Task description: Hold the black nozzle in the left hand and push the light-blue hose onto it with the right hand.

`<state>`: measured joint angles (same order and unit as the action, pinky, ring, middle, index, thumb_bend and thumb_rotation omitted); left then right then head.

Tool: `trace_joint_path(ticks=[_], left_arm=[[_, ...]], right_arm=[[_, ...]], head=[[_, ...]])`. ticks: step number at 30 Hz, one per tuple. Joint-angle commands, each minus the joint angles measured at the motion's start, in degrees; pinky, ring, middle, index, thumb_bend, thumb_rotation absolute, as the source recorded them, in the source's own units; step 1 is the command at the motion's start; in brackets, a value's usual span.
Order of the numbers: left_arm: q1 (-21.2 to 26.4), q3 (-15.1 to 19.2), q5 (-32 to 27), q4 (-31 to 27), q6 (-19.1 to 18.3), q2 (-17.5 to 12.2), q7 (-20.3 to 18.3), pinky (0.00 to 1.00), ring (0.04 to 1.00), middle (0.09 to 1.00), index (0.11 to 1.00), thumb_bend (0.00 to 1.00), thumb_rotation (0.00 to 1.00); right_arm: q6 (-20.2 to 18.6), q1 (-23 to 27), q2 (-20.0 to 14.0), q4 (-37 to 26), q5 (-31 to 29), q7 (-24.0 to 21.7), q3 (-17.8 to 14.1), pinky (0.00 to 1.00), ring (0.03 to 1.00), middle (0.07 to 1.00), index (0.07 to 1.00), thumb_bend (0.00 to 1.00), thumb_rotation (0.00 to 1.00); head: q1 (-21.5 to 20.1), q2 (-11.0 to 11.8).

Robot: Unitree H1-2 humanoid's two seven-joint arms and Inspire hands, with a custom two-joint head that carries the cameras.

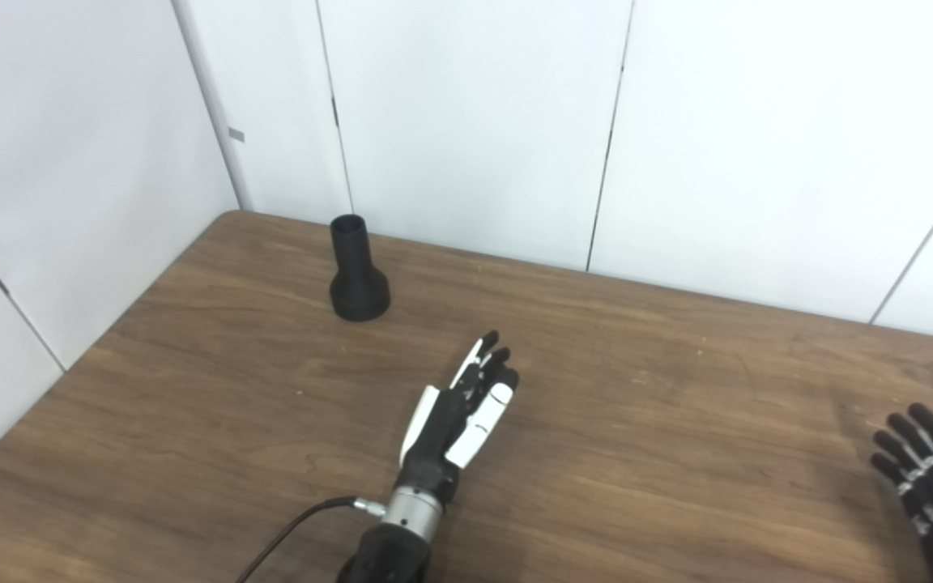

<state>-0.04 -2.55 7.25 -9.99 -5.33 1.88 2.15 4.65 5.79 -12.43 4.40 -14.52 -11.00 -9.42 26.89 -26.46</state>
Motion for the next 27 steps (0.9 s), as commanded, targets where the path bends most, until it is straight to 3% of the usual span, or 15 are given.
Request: trace_joint_path(ticks=[1, 6, 8, 14, 20, 27], left_arm=[[2.0, -0.5, 1.1, -0.1, 2.4, 0.4, 0.7, 0.94, 0.958, 0.941, 0.942, 0.43, 0.79], [2.8, 0.2, 0.7, 1.6, 3.7, 0.3, 1.6, 0.93, 0.957, 0.938, 0.938, 0.47, 0.7], [3.2, 0.6, 0.6, 2.2, 4.3, 0.1, 2.1, 0.93, 0.952, 0.937, 0.938, 0.51, 0.57], [3.3, 1.8, 3.0, 0.1, 3.3, -0.8, 3.5, 0.91, 0.941, 0.93, 0.932, 0.58, 0.39], [2.4, 4.8, 7.4, -4.7, -0.2, -2.3, 5.8, 0.91, 0.933, 0.916, 0.92, 0.66, 0.25], [2.3, 10.3, 8.5, -10.6, -6.3, -6.1, 6.0, 0.89, 0.904, 0.901, 0.914, 0.69, 0.19]], right_arm=[[3.2, -1.1, -0.1, 3.7, -0.9, -1.2, -0.3, 0.87, 0.888, 0.9, 0.912, 0.56, 1.0], [4.7, -0.2, -0.5, 6.6, -1.6, -2.1, -0.6, 0.86, 0.884, 0.899, 0.912, 0.56, 1.0], [5.3, 0.1, -0.5, 7.5, -1.6, -2.2, -0.6, 0.87, 0.886, 0.902, 0.916, 0.55, 1.0], [5.9, 0.2, -0.7, 7.8, -1.7, -2.6, -0.6, 0.89, 0.897, 0.915, 0.925, 0.53, 1.0], [7.2, -0.2, -0.9, 9.1, -1.5, -3.5, -0.7, 0.92, 0.92, 0.932, 0.942, 0.52, 1.0], [8.0, -0.5, -0.9, 9.9, -1.4, -4.0, -0.6, 0.93, 0.926, 0.937, 0.95, 0.5, 1.0]], head=[[0.0, -0.1], [0.8, 1.8], [1.1, 2.5], [1.6, 3.2], [2.2, 3.7], [2.7, 3.7]])
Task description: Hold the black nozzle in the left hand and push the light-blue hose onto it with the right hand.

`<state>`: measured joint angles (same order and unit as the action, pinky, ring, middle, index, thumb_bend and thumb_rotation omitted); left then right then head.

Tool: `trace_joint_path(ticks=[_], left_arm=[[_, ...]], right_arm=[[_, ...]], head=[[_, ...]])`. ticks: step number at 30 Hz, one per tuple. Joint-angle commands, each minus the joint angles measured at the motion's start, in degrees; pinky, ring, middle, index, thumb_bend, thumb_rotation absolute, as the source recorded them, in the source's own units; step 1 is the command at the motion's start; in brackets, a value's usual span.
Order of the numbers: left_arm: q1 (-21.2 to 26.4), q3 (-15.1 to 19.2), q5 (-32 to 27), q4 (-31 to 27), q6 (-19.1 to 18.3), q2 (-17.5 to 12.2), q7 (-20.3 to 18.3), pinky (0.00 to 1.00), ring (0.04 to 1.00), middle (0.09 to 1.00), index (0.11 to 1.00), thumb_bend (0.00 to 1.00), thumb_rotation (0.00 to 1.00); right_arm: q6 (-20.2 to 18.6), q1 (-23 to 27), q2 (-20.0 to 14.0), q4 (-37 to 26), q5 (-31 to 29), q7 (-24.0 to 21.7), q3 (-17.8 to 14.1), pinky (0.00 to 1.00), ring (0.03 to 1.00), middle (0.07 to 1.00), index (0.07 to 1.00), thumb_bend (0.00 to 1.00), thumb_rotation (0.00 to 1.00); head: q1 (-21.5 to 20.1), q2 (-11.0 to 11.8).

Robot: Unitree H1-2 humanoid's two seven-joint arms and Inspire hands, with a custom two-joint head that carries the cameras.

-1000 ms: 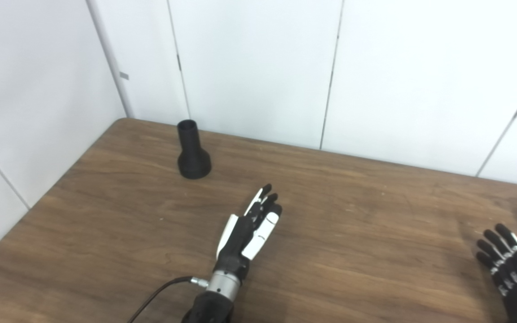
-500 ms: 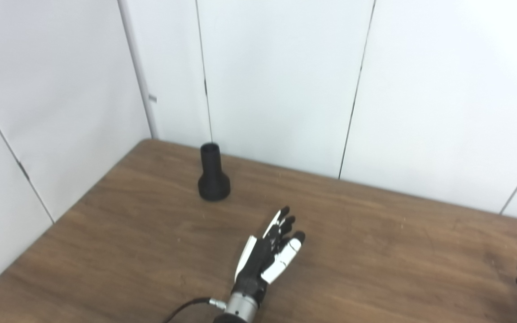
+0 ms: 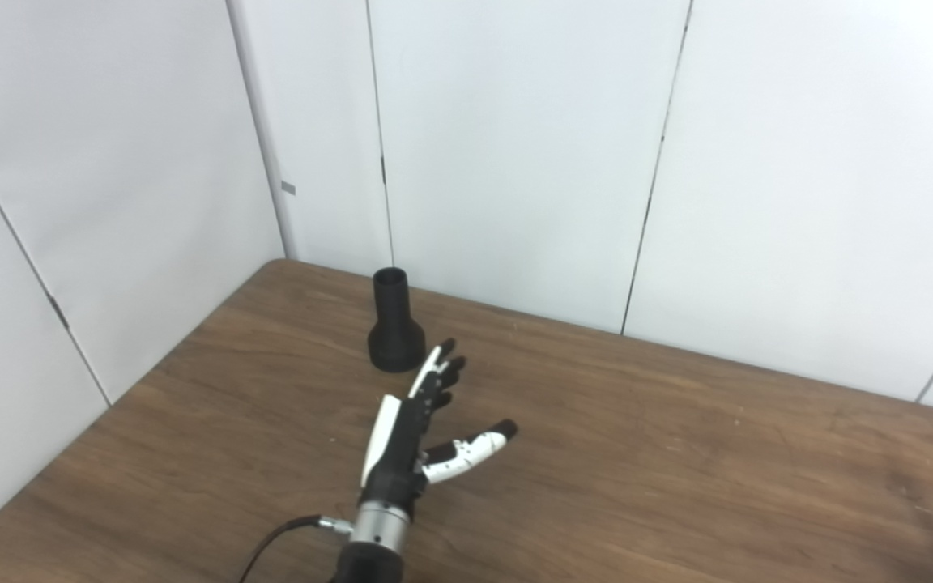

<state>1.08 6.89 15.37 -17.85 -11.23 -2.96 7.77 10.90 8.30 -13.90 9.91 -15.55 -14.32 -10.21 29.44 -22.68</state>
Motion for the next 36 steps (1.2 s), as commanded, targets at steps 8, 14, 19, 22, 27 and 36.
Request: trace_joint_path(ticks=[8, 14, 19, 22, 27, 36], left_arm=[[0.9, 6.1, 2.8, -5.8, -2.9, -6.5, 1.1, 0.89, 0.899, 0.891, 0.902, 0.69, 0.16], [1.6, 9.6, 3.1, -1.7, -2.3, -12.5, 0.8, 0.91, 0.915, 0.901, 0.912, 0.71, 0.16], [4.4, 9.0, 6.6, 2.7, -5.2, -17.8, -0.1, 0.93, 0.957, 0.922, 0.933, 0.74, 0.23], [6.2, 8.1, 8.2, 3.9, -8.0, -19.8, -1.0, 0.95, 0.982, 0.936, 0.947, 0.75, 0.24], [9.3, 6.2, 9.7, 10.4, -7.4, -23.1, -1.6, 0.96, 0.984, 0.947, 0.946, 0.85, 0.31], [14.6, -2.4, 16.2, 19.2, -6.8, -30.0, -4.7, 1.0, 0.962, 0.938, 0.931, 0.99, 0.33]], right_arm=[[1.3, -3.0, 0.7, 4.3, 0.0, -0.4, 0.4, 0.94, 0.927, 0.937, 0.952, 0.5, 1.0], [0.8, -2.9, 0.8, 3.5, 0.4, 0.1, 0.5, 0.92, 0.921, 0.932, 0.945, 0.51, 1.0], [0.8, -2.9, 0.8, 3.5, 0.4, 0.0, 0.5, 0.92, 0.913, 0.929, 0.941, 0.52, 1.0], [1.0, -2.9, 0.9, 3.5, 0.5, 0.1, 0.5, 0.92, 0.912, 0.928, 0.94, 0.52, 1.0], [1.5, -2.8, 1.3, 3.9, 1.3, 0.6, 0.7, 0.92, 0.91, 0.926, 0.937, 0.51, 1.0], [1.9, -2.9, 1.4, 3.1, 2.4, 1.3, 0.8, 0.91, 0.906, 0.922, 0.933, 0.5, 1.0]], head=[[-0.4, -0.5], [-0.7, -0.5], [-0.9, -0.5], [-1.0, -0.4], [-1.5, -0.3], [-2.0, -0.6]])
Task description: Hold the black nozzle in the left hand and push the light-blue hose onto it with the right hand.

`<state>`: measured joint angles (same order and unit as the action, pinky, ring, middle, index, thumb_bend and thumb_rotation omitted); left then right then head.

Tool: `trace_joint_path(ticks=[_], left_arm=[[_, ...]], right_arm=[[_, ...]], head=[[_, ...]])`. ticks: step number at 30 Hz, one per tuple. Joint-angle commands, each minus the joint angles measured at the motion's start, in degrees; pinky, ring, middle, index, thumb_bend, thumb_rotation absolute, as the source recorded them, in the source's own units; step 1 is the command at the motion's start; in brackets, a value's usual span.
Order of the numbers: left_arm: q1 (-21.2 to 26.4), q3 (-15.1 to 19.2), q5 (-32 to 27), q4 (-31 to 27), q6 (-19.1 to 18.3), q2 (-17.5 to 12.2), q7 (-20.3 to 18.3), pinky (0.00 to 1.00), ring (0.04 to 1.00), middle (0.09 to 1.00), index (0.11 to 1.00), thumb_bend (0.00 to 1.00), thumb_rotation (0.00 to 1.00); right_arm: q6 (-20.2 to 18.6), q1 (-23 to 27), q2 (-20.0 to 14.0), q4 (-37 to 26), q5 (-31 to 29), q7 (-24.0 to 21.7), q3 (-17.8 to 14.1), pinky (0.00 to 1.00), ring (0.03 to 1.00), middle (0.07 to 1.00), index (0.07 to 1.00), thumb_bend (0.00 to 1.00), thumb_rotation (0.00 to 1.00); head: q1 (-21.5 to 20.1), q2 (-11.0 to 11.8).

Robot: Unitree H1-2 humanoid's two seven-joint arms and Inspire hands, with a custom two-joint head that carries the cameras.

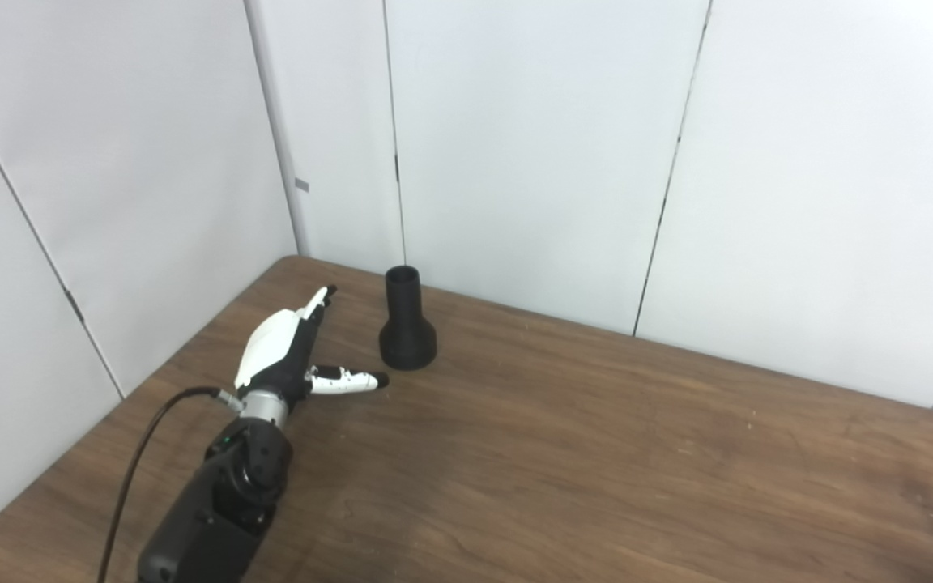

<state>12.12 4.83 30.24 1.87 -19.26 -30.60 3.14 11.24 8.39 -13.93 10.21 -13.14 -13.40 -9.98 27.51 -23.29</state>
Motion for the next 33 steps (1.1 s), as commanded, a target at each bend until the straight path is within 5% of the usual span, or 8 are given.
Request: trace_joint_path(ticks=[1, 6, 19, 33], left_arm=[[4.6, -1.2, 1.2, 0.3, 1.3, -2.7, -1.0, 1.0, 0.969, 0.943, 0.93, 1.0, 0.34], [8.9, -4.3, 1.8, 4.6, 0.0, -3.2, -3.5, 1.0, 0.984, 0.963, 0.921, 1.0, 0.35], [14.1, -6.8, 2.5, 15.8, 3.5, -2.7, 0.6, 1.0, 0.959, 0.918, 0.877, 0.96, 0.33], [17.7, -8.9, 3.7, 20.1, -0.9, -2.3, -0.1, 1.0, 0.973, 0.907, 0.848, 0.91, 0.39]], right_arm=[[1.6, -3.0, 1.6, 2.7, 0.2, 0.6, 0.6, 0.91, 0.905, 0.92, 0.933, 0.5, 1.0], [1.4, -3.0, 2.1, 1.9, 1.2, 1.2, 0.8, 0.9, 0.883, 0.901, 0.929, 0.5, 1.0], [0.8, -3.3, 2.5, 0.7, 3.0, 3.3, 0.9, 0.88, 0.879, 0.882, 0.921, 0.47, 0.99], [1.3, -3.5, 2.4, 1.0, 2.7, 2.9, 0.9, 0.87, 0.879, 0.877, 0.938, 0.47, 0.98]], head=[[-0.1, 0.0], [-0.5, 0.0], [-1.1, -0.2], [-1.4, -0.2]])
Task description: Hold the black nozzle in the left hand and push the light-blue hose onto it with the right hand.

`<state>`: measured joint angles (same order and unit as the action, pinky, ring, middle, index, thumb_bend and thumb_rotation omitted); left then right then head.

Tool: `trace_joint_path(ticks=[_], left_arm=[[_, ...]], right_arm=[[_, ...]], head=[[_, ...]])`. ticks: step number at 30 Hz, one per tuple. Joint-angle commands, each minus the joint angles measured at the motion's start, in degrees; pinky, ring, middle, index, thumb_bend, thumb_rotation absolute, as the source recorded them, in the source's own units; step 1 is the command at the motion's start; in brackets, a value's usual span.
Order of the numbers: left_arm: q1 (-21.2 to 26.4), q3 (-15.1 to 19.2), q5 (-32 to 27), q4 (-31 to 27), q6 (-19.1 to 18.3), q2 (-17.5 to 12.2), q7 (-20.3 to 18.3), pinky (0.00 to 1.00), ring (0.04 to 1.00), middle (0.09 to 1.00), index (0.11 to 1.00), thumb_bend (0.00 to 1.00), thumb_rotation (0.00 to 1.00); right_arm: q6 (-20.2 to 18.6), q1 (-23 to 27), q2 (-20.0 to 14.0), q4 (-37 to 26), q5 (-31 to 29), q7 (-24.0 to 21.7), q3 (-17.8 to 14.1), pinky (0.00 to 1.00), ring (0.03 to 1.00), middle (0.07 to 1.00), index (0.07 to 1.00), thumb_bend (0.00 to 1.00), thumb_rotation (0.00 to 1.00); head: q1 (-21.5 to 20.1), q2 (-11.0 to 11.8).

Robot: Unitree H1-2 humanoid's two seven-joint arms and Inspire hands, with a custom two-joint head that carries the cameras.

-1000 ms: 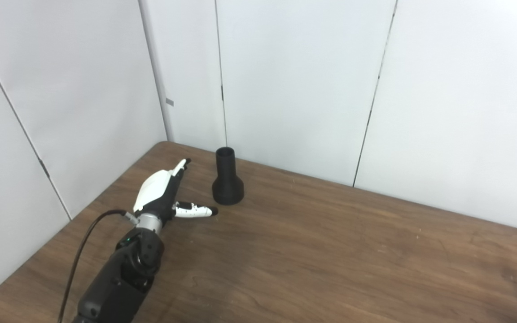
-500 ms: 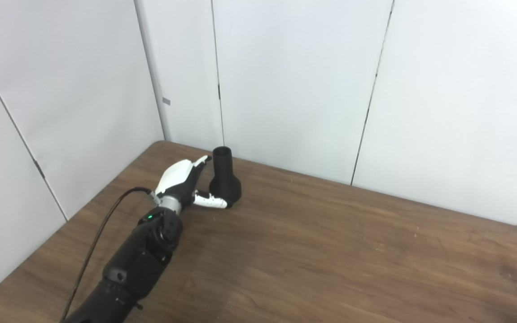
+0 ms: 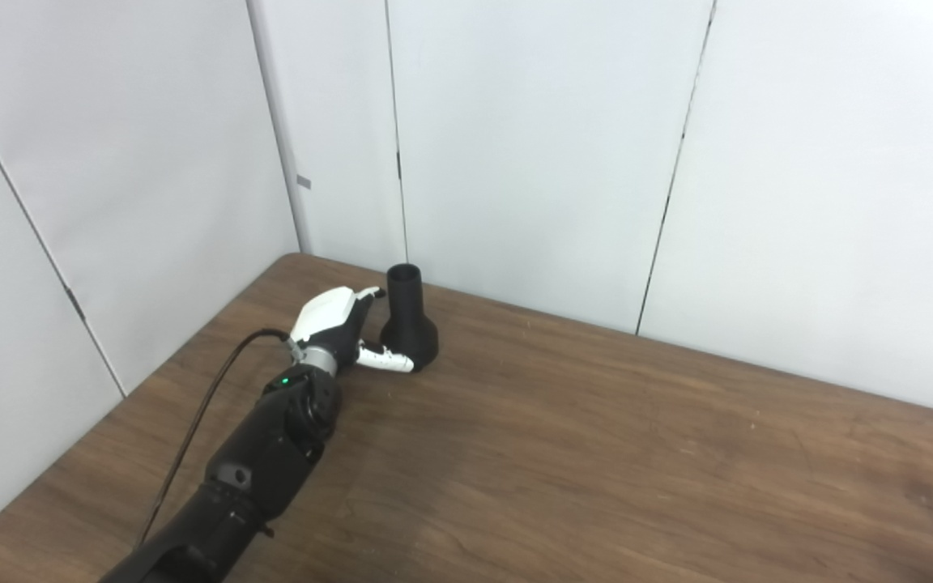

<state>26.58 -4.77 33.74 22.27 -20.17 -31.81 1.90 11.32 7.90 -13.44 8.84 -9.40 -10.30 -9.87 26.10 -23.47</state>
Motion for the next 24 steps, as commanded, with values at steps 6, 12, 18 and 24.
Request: trace_joint_path(ticks=[6, 12, 18, 24], left_arm=[[3.8, 0.0, -0.8, -1.0, -0.4, 0.0, -0.4, 1.0, 0.983, 0.912, 0.854, 0.91, 0.39], [4.3, -1.0, -0.9, -0.5, 0.5, 0.1, -1.1, 1.0, 0.993, 0.918, 0.857, 0.92, 0.4], [4.6, -2.2, -1.6, -0.6, -1.0, 0.2, -3.8, 1.0, 1.0, 0.939, 0.868, 0.92, 0.39], [4.4, -2.5, -1.6, -1.0, -1.3, 0.4, -4.0, 1.0, 1.0, 0.941, 0.854, 0.88, 0.33]], right_arm=[[1.3, -2.8, 1.9, 2.7, -1.3, -0.3, 0.7, 0.87, 0.881, 0.876, 0.943, 0.47, 0.97], [1.0, -2.7, 2.0, 2.4, -1.0, 0.2, 0.6, 0.87, 0.879, 0.864, 0.945, 0.48, 0.97], [0.4, -3.0, 2.2, 1.4, -0.1, 1.1, 0.8, 0.86, 0.875, 0.832, 0.942, 0.49, 0.96], [0.8, -3.1, 2.1, 1.6, 0.5, 1.6, 0.9, 0.88, 0.908, 0.822, 0.941, 0.49, 0.94]], head=[[-0.1, -0.2], [-0.3, -0.2], [-0.5, -0.2], [-0.6, -0.4]])
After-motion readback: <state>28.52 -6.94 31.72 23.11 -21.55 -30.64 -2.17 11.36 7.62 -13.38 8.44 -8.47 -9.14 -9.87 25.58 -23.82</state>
